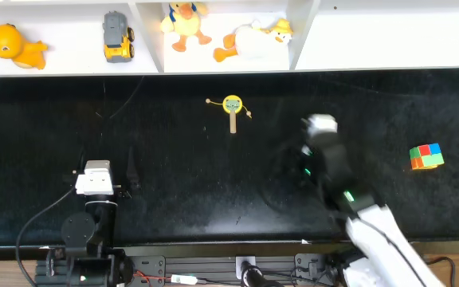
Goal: Store Toys
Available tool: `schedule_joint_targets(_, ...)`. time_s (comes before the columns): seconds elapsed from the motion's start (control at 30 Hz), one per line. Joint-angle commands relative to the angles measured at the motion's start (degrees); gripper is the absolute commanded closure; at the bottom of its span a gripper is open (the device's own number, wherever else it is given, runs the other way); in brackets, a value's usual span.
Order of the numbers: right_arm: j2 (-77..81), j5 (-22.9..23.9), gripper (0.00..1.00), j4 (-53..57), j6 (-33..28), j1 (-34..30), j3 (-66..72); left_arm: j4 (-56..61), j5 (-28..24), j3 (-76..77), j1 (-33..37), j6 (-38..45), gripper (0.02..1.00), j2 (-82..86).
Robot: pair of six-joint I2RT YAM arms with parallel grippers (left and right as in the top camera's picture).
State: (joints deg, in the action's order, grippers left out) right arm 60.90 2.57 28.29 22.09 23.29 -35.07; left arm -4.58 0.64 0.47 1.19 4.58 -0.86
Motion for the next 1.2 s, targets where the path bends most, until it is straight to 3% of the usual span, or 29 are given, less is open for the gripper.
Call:
schedule_joint_targets(0.03,14.58,6.45,0.005,4.76,3.39,6.51,-15.19,-0.24,-1.01,-0.02,-0.20,-0.17,0.020,0.70)
schedule_joint_targets(0.17,27.93,9.57,0.005,9.60,3.39,11.58,-28.33,-0.24,-1.01,-0.02,-0.20,-0.17,0.020,0.70)
schedule_joint_targets(0.43,46.07,8.94,0.005,22.80,7.06,16.09,-46.69,-0.24,-1.01,-0.02,-0.20,-0.17,0.020,0.70)
schedule_joint_targets(0.9,55.56,9.22,0.001,19.87,6.80,15.58,-49.20,-0.24,-1.01,-0.02,-0.20,-0.17,0.020,0.70)
schedule_joint_targets(1.07,56.11,10.23,0.167,19.30,5.99,15.58,-49.20,-0.24,-1.01,-0.02,-0.20,-0.17,0.020,0.70)
schedule_joint_targets(1.2,56.11,11.02,0.461,19.04,5.99,15.58,-49.20,-0.24,-1.01,-0.02,-0.20,-0.15,0.020,0.70)
